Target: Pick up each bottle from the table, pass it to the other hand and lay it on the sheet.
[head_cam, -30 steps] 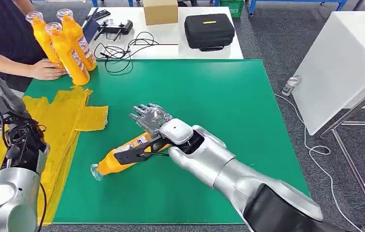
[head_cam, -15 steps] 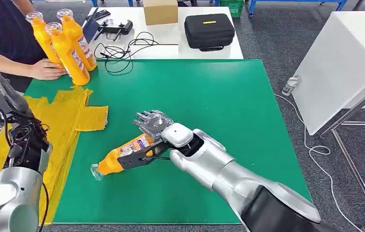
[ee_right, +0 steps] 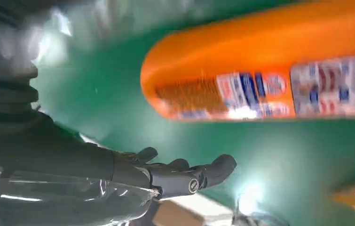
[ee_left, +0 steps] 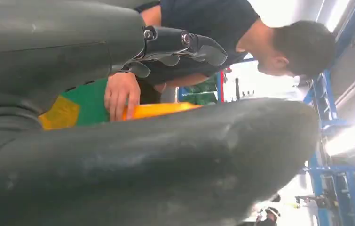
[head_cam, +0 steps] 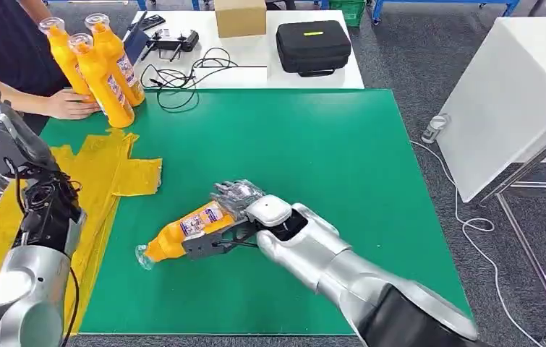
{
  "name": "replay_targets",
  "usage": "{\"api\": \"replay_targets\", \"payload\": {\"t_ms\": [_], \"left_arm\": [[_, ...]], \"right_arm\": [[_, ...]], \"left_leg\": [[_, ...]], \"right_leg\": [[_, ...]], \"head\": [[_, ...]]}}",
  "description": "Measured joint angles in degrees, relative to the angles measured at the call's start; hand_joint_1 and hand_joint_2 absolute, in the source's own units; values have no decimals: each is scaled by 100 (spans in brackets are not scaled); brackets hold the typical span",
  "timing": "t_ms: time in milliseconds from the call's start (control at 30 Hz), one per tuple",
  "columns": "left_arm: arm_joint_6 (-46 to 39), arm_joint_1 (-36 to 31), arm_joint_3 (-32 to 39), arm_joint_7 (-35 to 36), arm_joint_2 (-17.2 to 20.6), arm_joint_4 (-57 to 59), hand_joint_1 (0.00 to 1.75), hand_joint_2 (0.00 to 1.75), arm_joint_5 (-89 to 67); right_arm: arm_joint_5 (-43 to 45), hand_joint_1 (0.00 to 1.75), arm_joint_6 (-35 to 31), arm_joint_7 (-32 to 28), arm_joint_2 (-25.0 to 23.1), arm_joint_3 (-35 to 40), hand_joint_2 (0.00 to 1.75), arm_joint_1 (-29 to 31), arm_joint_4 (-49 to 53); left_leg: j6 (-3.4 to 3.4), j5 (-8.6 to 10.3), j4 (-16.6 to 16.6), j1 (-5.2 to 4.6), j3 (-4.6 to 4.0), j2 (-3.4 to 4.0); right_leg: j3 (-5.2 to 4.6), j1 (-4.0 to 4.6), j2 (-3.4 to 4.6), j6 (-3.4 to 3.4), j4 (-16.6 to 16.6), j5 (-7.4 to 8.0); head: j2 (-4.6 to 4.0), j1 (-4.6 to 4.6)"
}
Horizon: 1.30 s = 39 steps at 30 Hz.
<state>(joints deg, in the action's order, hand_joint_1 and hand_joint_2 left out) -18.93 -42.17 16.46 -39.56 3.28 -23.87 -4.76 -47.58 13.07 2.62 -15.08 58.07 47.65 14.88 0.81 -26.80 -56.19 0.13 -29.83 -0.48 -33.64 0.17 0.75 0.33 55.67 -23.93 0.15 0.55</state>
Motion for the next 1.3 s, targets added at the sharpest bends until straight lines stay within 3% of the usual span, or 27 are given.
{"api": "replay_targets", "payload": {"t_ms": [667,800,1033,1300], "left_arm": [[74,-41,-383,-74,-228,-94,0,0,356],[31,-42,-420,-76,-223,-94,0,0,483],[-48,-41,-413,-63,-70,-83,0,0,759],[20,17,-385,-66,127,-74,0,0,863]], "right_arm": [[-131,0,256,232,195,-251,175,-338,-133],[-503,0,632,295,223,-203,175,-284,-133],[-1069,0,988,273,133,149,175,-4,-72],[-1349,0,944,6,170,558,175,163,140]], "left_leg": [[0,0,0,-2,30,-1],[0,0,1,-2,45,0],[4,5,1,-2,50,-1],[3,7,1,0,41,-4]], "right_leg": [[32,0,0,0,-2,0],[48,-1,0,0,-2,0],[57,-1,0,-1,-1,1],[50,-1,-1,0,0,2]], "head": [[2,-2],[0,-2],[0,-2],[0,-2]]}}
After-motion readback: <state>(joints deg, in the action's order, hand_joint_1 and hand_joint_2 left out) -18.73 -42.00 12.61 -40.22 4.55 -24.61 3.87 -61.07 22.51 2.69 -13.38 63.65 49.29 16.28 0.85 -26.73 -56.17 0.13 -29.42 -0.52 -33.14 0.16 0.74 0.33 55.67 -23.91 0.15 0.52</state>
